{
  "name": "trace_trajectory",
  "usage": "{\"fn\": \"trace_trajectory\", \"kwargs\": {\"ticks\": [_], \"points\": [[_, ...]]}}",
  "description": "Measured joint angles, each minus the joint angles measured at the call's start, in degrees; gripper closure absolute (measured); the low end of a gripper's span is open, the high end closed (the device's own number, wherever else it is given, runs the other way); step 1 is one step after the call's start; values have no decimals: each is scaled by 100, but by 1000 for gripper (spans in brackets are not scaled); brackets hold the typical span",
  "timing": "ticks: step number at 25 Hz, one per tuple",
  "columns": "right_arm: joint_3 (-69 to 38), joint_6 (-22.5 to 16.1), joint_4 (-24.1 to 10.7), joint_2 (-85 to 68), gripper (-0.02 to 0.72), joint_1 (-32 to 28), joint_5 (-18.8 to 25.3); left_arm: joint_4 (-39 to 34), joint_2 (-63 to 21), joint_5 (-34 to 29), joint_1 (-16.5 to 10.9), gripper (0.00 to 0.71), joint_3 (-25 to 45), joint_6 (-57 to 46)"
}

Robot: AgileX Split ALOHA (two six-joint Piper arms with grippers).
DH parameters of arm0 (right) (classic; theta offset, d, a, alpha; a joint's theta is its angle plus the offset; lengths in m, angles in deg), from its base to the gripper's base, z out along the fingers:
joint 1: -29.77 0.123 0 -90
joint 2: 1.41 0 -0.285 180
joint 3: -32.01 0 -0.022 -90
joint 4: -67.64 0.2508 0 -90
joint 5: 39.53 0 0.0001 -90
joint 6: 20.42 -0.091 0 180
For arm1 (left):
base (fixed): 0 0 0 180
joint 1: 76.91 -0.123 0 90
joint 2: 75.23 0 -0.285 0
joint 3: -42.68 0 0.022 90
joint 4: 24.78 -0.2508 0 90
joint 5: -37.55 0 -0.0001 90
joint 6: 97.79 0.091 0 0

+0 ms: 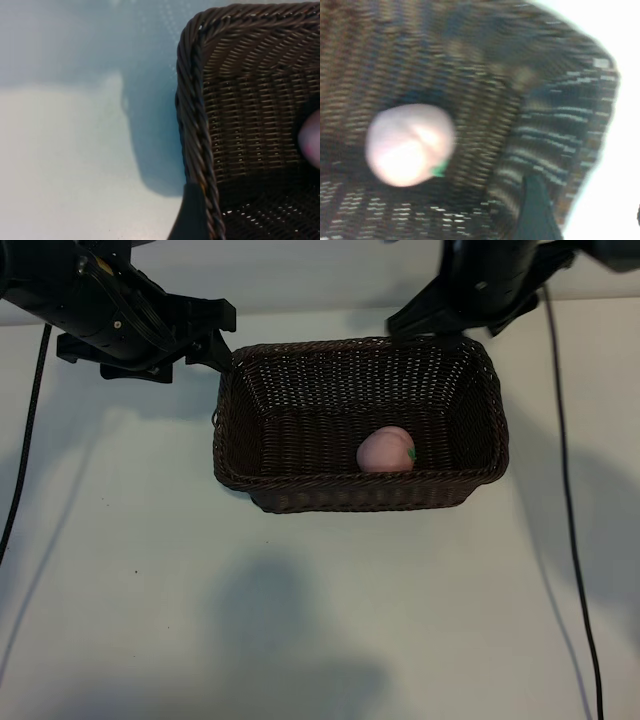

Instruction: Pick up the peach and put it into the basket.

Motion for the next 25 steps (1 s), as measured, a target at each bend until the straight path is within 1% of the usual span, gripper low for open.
{"fn": "trace_trajectory", "kwargs": {"ticks": [8,10,12,17,25], "points": [[0,26,-79,-107,221,-1067,238,0,0,0,0,120,0,0],[0,70,-35,-107,221,-1304,263,0,0,0,0,120,0,0],[0,155,79,-107,221,-1462,269,0,0,0,0,120,0,0],[0,256,224,-107,221,-1568,269,0,0,0,0,120,-2,0],[0,268,295,-107,221,-1568,269,0,0,0,0,120,-2,0]]}}
